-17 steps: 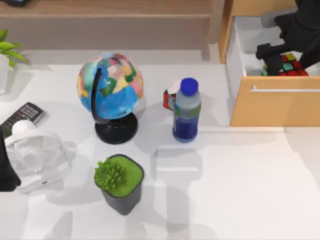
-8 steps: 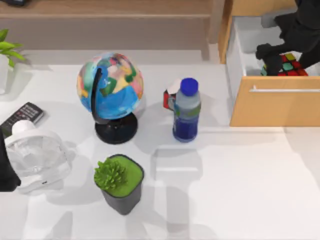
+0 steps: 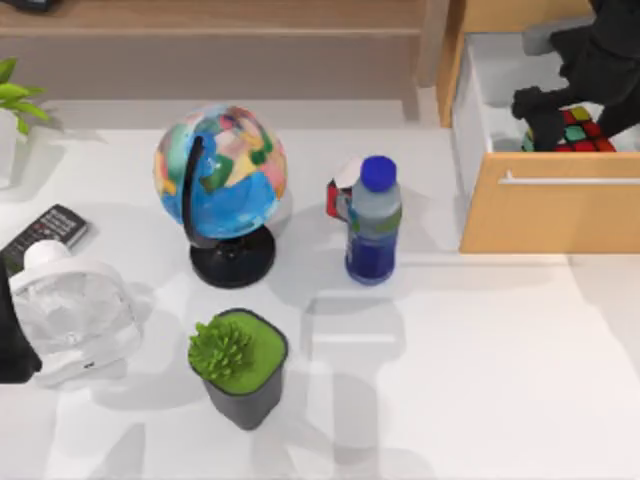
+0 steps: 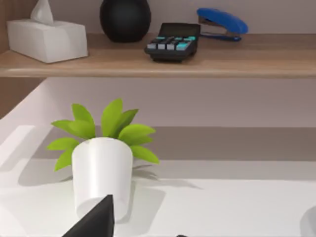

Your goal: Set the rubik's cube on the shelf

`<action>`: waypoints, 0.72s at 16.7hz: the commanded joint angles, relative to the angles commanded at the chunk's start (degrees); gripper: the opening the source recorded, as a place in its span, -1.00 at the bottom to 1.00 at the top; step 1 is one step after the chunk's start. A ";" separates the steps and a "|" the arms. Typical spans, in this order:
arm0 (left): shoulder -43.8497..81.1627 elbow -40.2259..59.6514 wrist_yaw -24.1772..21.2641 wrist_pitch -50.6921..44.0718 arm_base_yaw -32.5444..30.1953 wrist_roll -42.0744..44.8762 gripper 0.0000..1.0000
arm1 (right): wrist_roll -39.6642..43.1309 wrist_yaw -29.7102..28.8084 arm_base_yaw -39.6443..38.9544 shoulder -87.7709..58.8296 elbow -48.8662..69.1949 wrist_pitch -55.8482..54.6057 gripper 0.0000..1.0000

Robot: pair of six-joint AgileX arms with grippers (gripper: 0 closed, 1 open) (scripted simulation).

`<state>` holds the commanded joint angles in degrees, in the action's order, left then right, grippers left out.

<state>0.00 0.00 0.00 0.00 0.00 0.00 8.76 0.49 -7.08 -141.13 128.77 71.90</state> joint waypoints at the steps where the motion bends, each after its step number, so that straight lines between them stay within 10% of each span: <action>1: 0.00 0.00 0.00 0.00 0.00 0.00 1.00 | 0.15 -0.37 -0.22 0.68 0.21 0.66 -1.00; 12: 0.00 0.00 0.00 0.00 0.00 0.00 1.00 | -0.78 -4.60 -0.33 5.68 11.91 9.26 -1.00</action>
<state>0.00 0.00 0.00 0.00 0.00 0.00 7.98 -4.11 -7.42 -135.45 140.69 81.16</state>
